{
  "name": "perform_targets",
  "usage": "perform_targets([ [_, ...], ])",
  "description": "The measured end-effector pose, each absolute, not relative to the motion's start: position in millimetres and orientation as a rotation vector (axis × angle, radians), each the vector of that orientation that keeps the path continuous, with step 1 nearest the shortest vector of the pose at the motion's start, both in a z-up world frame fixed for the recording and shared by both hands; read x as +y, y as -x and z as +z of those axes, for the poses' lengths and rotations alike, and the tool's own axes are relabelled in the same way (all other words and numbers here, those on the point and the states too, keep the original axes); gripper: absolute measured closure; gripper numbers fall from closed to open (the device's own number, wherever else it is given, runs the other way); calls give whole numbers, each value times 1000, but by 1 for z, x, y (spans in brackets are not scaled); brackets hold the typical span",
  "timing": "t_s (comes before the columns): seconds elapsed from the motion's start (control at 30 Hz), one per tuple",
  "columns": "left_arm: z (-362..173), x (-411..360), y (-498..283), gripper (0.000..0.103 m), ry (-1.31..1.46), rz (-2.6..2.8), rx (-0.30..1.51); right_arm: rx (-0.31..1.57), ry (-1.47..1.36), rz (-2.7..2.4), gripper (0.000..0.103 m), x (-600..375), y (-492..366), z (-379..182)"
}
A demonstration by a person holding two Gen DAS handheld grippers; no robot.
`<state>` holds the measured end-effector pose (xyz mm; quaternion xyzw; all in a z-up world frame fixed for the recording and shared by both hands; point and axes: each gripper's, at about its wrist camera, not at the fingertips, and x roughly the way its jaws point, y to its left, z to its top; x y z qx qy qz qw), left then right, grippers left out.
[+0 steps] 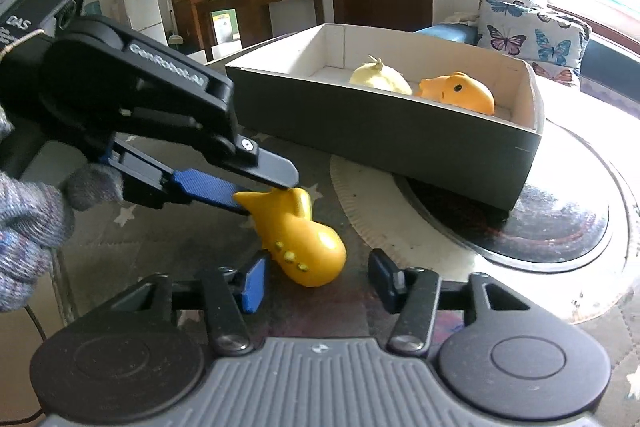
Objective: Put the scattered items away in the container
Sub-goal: 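Close both grippers on the yellow rubber duck beside the box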
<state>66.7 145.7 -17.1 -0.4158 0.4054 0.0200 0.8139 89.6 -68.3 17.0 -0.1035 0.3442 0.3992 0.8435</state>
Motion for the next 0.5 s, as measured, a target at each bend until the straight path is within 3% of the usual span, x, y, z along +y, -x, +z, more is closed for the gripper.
perform_targets([
  [0.2,-20,145,-67,64,893,37,867,717,223,832,67,-67,-87,16],
  [0.5,-13,147,-74,64,857,43,837,715,209,816,69,-65,-88,15],
])
